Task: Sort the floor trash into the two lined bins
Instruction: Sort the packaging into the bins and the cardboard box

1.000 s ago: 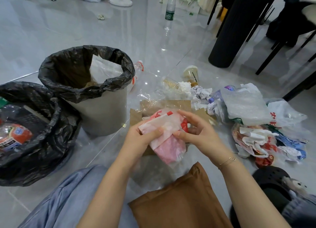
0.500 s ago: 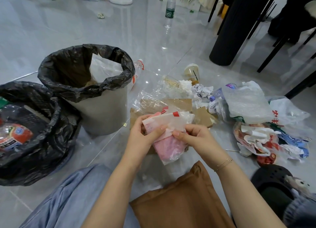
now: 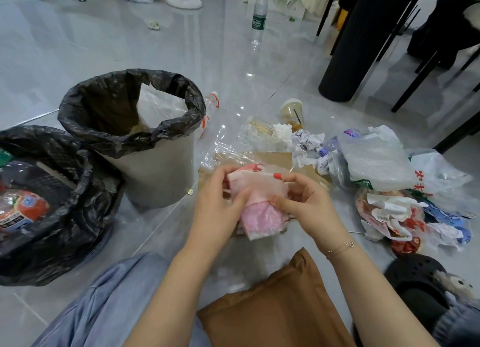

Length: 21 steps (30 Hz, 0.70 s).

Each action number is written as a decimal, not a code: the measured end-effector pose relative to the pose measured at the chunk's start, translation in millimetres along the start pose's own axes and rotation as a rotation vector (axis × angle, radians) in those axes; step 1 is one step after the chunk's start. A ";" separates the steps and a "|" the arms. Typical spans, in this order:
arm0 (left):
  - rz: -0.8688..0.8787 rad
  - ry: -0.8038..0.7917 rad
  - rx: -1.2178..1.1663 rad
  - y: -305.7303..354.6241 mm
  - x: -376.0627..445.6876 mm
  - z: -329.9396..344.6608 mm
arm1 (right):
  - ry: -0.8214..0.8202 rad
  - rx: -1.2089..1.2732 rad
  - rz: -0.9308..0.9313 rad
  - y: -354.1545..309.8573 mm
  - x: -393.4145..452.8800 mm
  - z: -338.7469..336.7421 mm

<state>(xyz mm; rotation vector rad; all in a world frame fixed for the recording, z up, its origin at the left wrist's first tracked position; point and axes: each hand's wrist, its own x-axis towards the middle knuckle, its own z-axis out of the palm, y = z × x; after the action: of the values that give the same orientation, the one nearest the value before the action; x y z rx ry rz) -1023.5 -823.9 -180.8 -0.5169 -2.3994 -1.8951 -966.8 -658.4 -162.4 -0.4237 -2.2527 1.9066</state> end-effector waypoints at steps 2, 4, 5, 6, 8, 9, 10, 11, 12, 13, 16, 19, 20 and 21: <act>0.280 0.039 0.399 -4.4 16.3 -8.4 | 0.101 -0.011 -0.058 0.2 8.6 -9.3; 0.392 -0.047 0.681 -10.0 35.6 -15.2 | 0.181 -0.076 -0.121 -1.1 19.2 -19.7; 0.371 -0.145 0.780 -12.5 44.7 -16.5 | 0.213 -0.130 -0.162 -1.8 24.7 -24.6; 0.321 -0.256 0.856 -17.1 53.2 -15.6 | 0.243 -0.178 -0.210 -3.2 30.2 -28.6; 0.253 -0.446 0.966 -28.1 63.3 -8.8 | 0.270 -0.256 -0.301 -5.6 40.8 -35.0; 0.249 -0.519 0.997 -32.7 65.6 -4.5 | 0.253 -0.314 -0.338 -5.3 46.5 -37.8; 0.241 -0.573 0.993 -36.7 66.9 -0.5 | 0.204 -0.405 -0.364 -4.1 52.1 -40.0; 0.221 -0.611 0.966 -40.7 67.2 3.4 | 0.121 -0.514 -0.368 -1.6 57.5 -40.5; 0.203 -0.631 0.934 -44.3 67.4 6.5 | 0.020 -0.612 -0.340 1.1 61.5 -39.3; 0.201 -0.638 0.916 -48.8 67.8 11.1 | -0.079 -0.696 -0.293 6.1 64.4 -37.6; 0.119 -0.649 0.893 -58.1 67.7 18.1 | -0.222 -0.948 -0.251 20.4 72.7 -31.9; 0.002 -0.694 0.857 -61.6 68.5 20.3 | -0.342 -1.187 -0.259 28.7 83.5 -27.6; -0.014 -0.715 0.865 -60.6 70.1 20.4 | -0.375 -1.224 -0.248 29.7 87.9 -26.2; -0.023 -0.735 0.870 -60.3 72.2 21.4 | -0.404 -1.256 -0.237 31.9 92.9 -23.6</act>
<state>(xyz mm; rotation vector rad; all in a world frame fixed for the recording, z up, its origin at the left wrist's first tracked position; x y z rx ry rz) -1105.0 -798.6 -225.8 -1.2066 -3.2741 -0.4964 -1044.2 -602.2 -195.1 0.1481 -3.3098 0.2632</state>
